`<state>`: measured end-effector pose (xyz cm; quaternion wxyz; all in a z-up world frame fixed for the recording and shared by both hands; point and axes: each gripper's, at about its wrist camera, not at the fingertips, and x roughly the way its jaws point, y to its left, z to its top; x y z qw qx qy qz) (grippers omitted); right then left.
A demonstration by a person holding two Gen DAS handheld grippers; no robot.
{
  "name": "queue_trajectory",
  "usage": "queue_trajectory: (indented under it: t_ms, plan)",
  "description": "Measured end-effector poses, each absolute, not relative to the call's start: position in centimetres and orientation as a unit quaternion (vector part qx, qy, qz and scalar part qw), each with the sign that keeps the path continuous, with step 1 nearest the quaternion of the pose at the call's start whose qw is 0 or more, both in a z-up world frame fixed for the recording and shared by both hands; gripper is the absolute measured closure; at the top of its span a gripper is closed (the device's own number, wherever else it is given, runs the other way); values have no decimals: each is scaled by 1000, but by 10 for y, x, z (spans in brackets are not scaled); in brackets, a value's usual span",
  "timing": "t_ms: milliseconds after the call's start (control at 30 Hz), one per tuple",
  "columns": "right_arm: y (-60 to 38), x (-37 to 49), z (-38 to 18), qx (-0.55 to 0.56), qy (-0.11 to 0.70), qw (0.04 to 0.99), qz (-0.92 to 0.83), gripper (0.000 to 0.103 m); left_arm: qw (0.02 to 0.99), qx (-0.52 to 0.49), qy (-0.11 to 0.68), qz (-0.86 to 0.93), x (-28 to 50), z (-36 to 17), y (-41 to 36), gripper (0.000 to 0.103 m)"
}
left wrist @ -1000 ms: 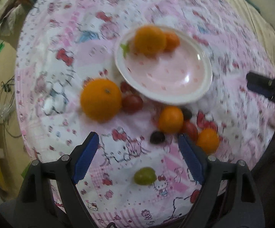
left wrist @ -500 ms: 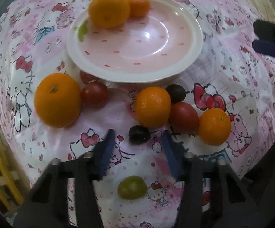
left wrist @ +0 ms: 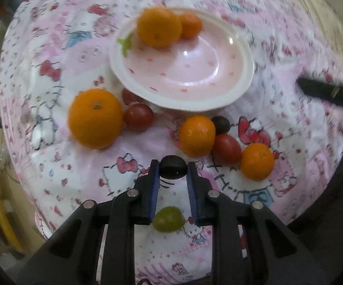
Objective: Organize fruits
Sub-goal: 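Grasp the dark grape with the left tool while the right tool grasps a mandarin, then lower the grape onto the plate with the left tool while the right tool drops its mandarin there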
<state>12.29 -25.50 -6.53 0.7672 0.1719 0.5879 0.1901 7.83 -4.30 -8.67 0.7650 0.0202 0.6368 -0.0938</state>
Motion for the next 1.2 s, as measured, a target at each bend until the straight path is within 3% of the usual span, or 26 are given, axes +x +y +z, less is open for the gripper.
queue_trajectory:
  t_ms: [267, 533, 633, 800, 1200]
  plan:
    - [-210, 106, -97, 81, 646, 723, 232, 38, 791, -40, 607, -64, 75, -51, -13, 84]
    - [-168, 84, -113, -43, 648, 718, 250, 39, 802, -49, 592, -60, 78, -41, -8, 84]
    - [-162, 80, -115, -71, 638, 725, 249, 52, 803, -51, 590, -60, 78, -41, -9, 84]
    - [-160, 78, -114, -75, 631, 727, 262, 57, 803, -57, 590, -58, 80, -42, -9, 84]
    - [-214, 96, -78, 24, 600, 763, 240, 58, 815, -55, 576, -44, 81, -40, -5, 84]
